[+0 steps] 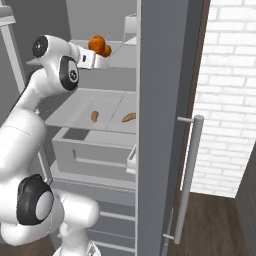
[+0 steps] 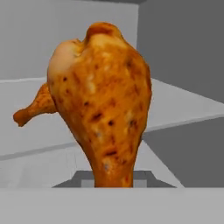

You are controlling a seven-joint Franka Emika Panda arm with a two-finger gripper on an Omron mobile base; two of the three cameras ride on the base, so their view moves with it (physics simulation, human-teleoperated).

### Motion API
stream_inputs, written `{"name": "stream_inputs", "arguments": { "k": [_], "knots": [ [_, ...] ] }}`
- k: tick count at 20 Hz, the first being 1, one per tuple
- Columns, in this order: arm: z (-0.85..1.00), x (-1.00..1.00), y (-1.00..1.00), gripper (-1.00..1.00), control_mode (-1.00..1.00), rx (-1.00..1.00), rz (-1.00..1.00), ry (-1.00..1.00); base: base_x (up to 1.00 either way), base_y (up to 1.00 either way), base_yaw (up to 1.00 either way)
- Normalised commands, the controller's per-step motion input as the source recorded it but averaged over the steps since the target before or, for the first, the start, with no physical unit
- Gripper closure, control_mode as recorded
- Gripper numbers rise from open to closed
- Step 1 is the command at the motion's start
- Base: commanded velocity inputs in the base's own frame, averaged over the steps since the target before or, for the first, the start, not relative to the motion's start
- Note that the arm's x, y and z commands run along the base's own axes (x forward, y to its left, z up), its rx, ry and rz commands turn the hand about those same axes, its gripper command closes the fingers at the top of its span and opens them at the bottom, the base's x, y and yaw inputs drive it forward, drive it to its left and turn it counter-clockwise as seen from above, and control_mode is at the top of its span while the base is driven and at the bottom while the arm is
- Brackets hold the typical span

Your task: Place one sweet potato and one chicken drumstick in each tupperware on the nearby counter, to pack two identical lunches.

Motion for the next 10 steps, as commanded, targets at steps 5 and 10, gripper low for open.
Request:
{"name": "stream_inputs", "arguments": {
  "k": [5, 10],
  "knots": [
    [-0.05, -1.0, 0.0, 1.0, -1.0, 0.35, 0.0, 0.16, 0.0, 0.0, 0.0],
    [-0.48, -0.94, 0.02, 1.0, -1.0, 0.02, -0.03, 0.16, 0.0, 0.0, 0.0]
  ]
}}
